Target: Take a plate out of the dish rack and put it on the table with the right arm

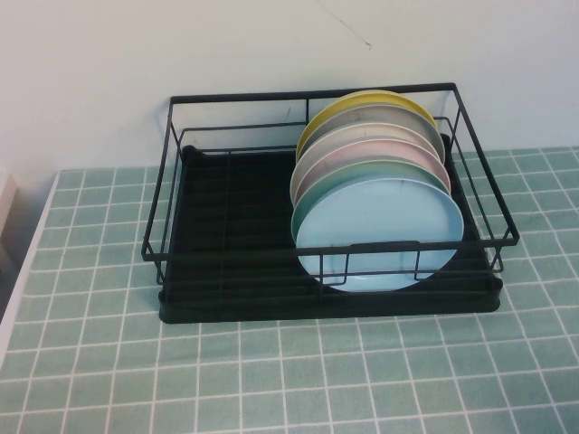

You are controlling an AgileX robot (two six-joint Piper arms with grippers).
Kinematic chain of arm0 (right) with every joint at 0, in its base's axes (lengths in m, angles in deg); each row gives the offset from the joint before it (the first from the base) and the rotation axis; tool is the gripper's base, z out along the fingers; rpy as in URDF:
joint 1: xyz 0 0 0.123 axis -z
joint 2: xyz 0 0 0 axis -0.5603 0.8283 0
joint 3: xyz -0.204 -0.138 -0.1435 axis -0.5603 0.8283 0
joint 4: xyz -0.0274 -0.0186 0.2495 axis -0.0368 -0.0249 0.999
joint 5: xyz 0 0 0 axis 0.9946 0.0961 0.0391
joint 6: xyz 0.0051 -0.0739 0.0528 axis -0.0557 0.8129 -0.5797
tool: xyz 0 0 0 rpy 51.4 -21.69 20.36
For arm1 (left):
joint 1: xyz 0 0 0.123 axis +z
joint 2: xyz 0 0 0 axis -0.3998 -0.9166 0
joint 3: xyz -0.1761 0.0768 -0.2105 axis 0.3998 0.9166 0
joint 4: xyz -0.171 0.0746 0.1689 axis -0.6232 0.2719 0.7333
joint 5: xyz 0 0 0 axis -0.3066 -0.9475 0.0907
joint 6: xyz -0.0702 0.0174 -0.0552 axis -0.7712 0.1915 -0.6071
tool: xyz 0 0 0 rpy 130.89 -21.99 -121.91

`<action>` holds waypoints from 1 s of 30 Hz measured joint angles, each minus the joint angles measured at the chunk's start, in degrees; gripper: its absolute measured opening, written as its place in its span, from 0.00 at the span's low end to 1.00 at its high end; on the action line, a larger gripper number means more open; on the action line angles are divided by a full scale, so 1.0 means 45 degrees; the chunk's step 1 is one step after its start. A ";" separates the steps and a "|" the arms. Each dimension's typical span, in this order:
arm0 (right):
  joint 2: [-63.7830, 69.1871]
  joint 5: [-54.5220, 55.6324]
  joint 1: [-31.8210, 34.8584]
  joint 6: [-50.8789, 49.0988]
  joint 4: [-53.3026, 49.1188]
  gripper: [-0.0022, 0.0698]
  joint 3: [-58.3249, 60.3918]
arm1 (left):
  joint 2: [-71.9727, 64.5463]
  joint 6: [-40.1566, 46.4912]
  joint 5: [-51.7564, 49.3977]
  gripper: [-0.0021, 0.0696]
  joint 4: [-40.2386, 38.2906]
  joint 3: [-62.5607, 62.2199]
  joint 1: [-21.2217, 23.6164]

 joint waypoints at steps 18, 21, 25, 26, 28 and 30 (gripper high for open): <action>0.0000 0.0000 0.0000 0.0000 0.0000 0.03 0.0000 | 0.0000 0.0000 0.0020 0.02 -0.0020 0.0000 0.0000; 0.0000 0.0000 0.0000 0.0000 0.0000 0.03 0.0000 | 0.0000 0.0000 0.0020 0.02 -0.0020 0.0000 0.0000; 0.0000 0.0000 0.0000 0.0000 0.0659 0.03 0.0000 | 0.0000 0.0000 0.0020 0.02 -0.0020 0.0000 0.0000; 0.0000 0.0000 0.0000 0.0000 0.1140 0.03 0.0000 | 0.0000 0.0000 0.0020 0.02 -0.0020 0.0000 0.0000; 0.0000 0.0000 0.0000 0.0000 0.2437 0.03 0.0000 | 0.0000 0.0000 0.0020 0.02 -0.0020 0.0000 0.0000; 0.0000 0.0000 0.0000 -0.0161 0.4332 0.03 0.0023 | 0.0000 0.0000 0.0020 0.02 -0.0020 0.0000 0.0000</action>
